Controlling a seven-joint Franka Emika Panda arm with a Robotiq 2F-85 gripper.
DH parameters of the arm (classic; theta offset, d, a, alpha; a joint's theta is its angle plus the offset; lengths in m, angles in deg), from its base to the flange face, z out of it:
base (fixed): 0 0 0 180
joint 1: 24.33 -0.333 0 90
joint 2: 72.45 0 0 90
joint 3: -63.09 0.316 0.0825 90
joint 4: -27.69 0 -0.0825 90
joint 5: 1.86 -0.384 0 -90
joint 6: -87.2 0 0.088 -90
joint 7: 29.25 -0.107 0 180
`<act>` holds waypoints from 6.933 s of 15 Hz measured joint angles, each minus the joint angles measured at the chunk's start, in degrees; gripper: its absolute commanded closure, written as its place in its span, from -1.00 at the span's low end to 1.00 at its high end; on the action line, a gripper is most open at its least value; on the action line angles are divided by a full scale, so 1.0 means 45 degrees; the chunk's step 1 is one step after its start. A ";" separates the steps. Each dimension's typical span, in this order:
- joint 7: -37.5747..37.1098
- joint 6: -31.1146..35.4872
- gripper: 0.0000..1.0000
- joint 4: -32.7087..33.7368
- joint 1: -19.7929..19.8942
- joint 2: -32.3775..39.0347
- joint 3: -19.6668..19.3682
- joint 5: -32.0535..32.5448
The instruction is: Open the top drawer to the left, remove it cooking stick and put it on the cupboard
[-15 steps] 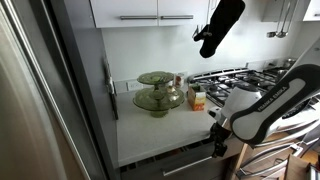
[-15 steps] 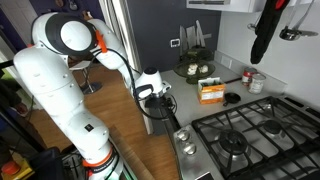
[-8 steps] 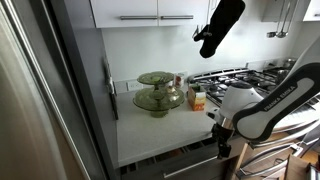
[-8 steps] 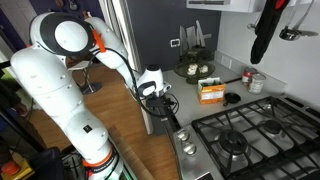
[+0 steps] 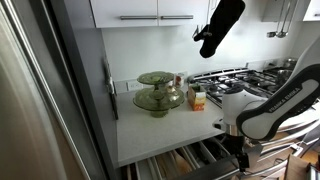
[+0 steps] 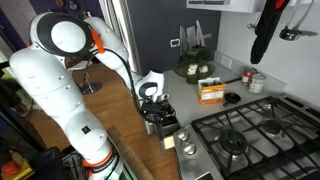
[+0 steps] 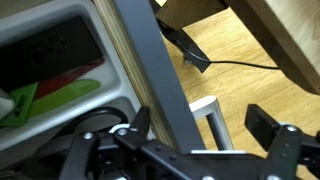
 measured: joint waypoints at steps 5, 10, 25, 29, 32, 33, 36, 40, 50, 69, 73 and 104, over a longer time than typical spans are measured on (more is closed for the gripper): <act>-0.0158 -0.2153 -1.00 0.0014 0.0039 -0.0488 0.0042 -0.0003; -0.0879 -0.3704 -1.00 0.0041 0.0043 -0.1092 0.0054 -0.0075; -0.2226 -0.3968 -1.00 0.0401 -0.0365 -0.1382 0.0690 -0.1714; -0.3988 -0.3907 -1.00 0.0654 -0.1458 -0.1735 0.1814 -0.3909; -0.4166 -0.3805 -1.00 0.0695 -0.1633 -0.1752 0.1964 -0.3977; -0.4128 -0.3806 -1.00 0.0695 -0.1566 -0.1738 0.1895 -0.3967; -0.4085 -0.3809 -1.00 0.0695 -0.1479 -0.1711 0.1829 -0.3960; -0.4085 -0.3809 -1.00 0.0698 -0.1479 -0.1711 0.1829 -0.3960; -0.3513 0.0792 -1.00 0.0936 -0.2861 -0.0883 0.2853 -0.7662; -0.4000 0.5164 -1.00 0.1027 -0.3175 0.0361 0.3695 -0.7642; -0.6020 0.6075 -1.00 0.1316 -0.2949 0.0796 0.3688 -0.7236; -1.7455 0.5584 0.15 0.4283 -0.6044 0.4616 -0.1436 0.2294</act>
